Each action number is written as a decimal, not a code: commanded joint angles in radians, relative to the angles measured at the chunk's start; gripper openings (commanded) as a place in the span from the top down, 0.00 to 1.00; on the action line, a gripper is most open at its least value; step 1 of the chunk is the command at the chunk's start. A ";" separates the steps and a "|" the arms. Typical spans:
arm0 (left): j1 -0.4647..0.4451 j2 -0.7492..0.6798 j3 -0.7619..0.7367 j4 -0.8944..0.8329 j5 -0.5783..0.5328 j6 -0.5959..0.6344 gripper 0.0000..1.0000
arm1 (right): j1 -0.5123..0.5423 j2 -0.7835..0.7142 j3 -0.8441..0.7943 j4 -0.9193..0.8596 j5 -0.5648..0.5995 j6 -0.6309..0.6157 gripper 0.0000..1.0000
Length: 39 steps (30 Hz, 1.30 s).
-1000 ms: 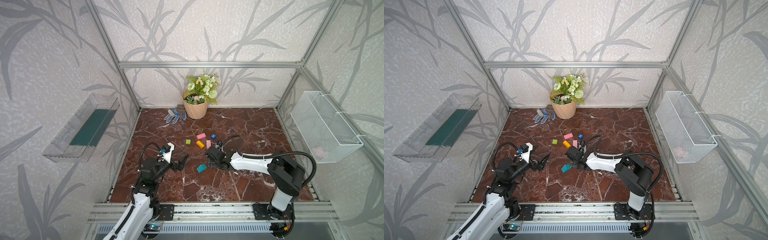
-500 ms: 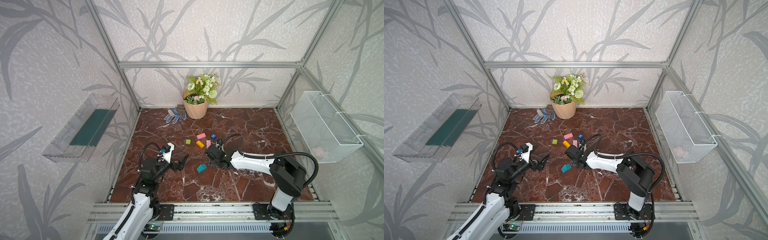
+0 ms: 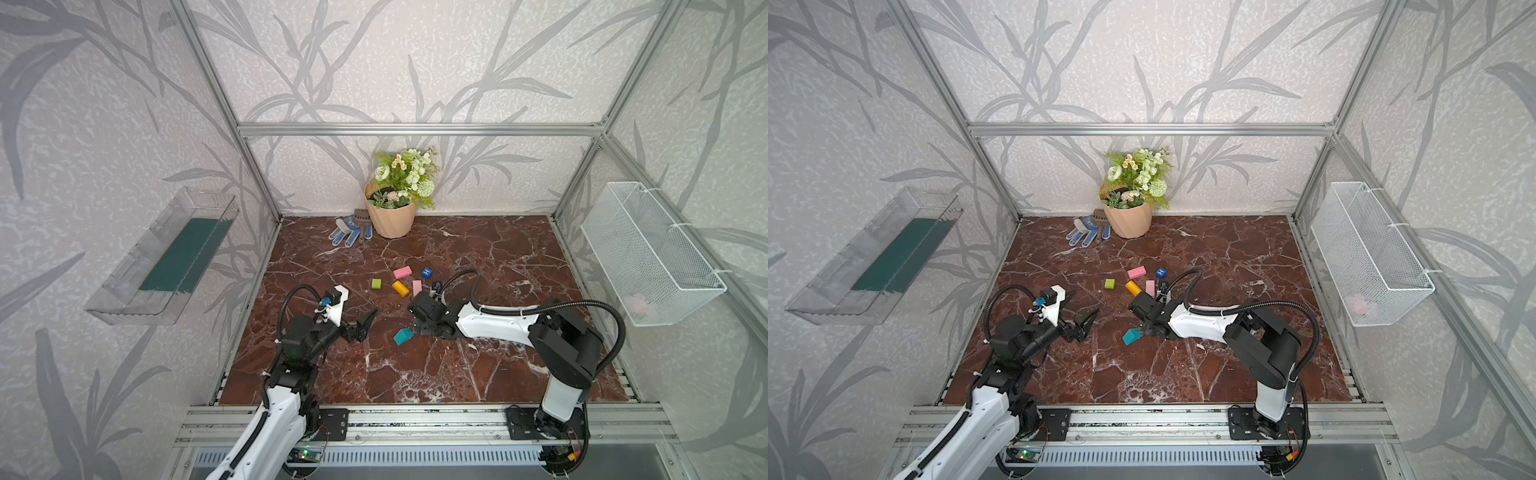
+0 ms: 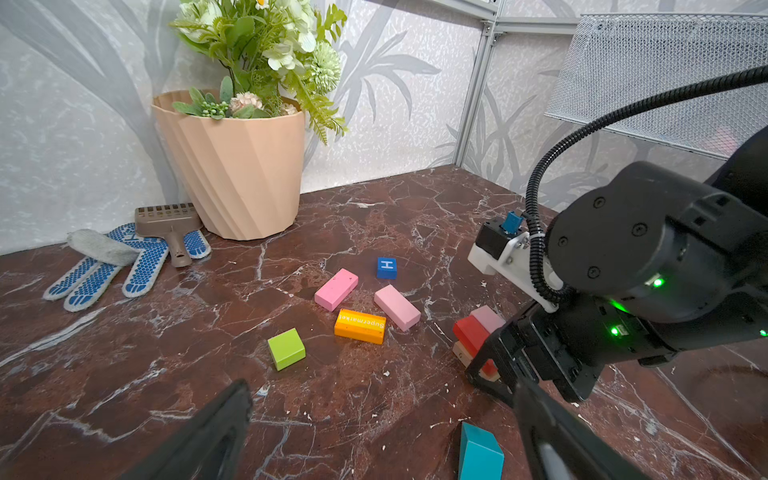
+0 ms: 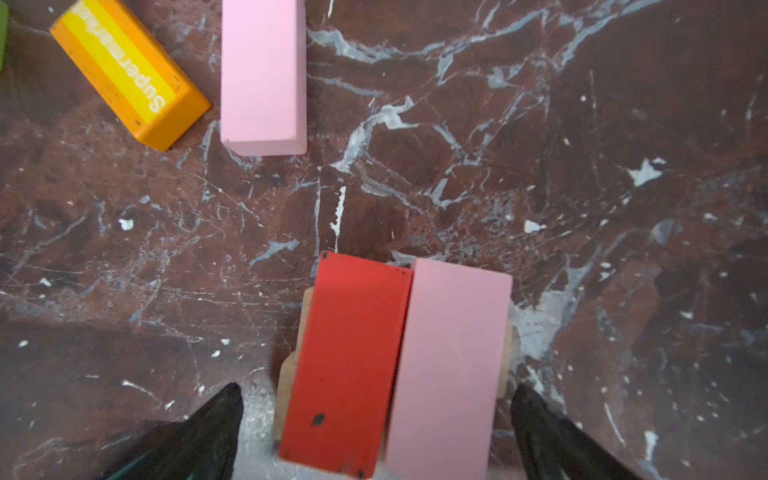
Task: Build the wood block tower
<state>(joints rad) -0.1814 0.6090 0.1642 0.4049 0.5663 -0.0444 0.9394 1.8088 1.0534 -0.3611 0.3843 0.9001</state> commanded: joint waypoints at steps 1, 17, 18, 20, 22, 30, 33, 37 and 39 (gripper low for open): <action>-0.003 -0.009 -0.010 0.023 -0.001 0.005 0.01 | -0.007 0.015 -0.006 0.017 0.016 -0.006 0.01; -0.003 -0.005 -0.008 0.023 -0.002 0.005 0.01 | -0.031 0.046 -0.004 0.030 0.005 0.002 0.12; -0.003 -0.006 -0.008 0.023 -0.003 0.005 0.01 | -0.031 0.047 -0.004 0.029 0.005 0.003 0.12; -0.003 -0.005 -0.009 0.023 -0.001 0.005 0.01 | -0.030 0.047 -0.003 0.031 0.005 0.003 0.13; -0.003 -0.005 -0.008 0.023 0.000 0.005 0.01 | -0.030 0.048 -0.003 0.030 0.005 0.002 0.14; -0.003 -0.007 -0.008 0.023 0.001 0.005 0.01 | -0.032 0.051 0.004 0.028 0.000 -0.001 0.16; -0.003 -0.007 -0.010 0.023 0.002 0.005 0.01 | -0.032 0.047 0.009 0.020 -0.001 -0.006 0.11; -0.003 -0.007 -0.008 0.023 0.002 0.005 0.01 | -0.019 0.027 0.017 0.001 0.022 -0.008 0.07; -0.003 -0.006 -0.008 0.023 0.002 0.005 0.01 | -0.015 0.019 0.023 -0.009 0.028 -0.009 0.07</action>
<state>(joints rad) -0.1814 0.6090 0.1616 0.4049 0.5663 -0.0448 0.9169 1.8435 1.0538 -0.3367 0.3851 0.8898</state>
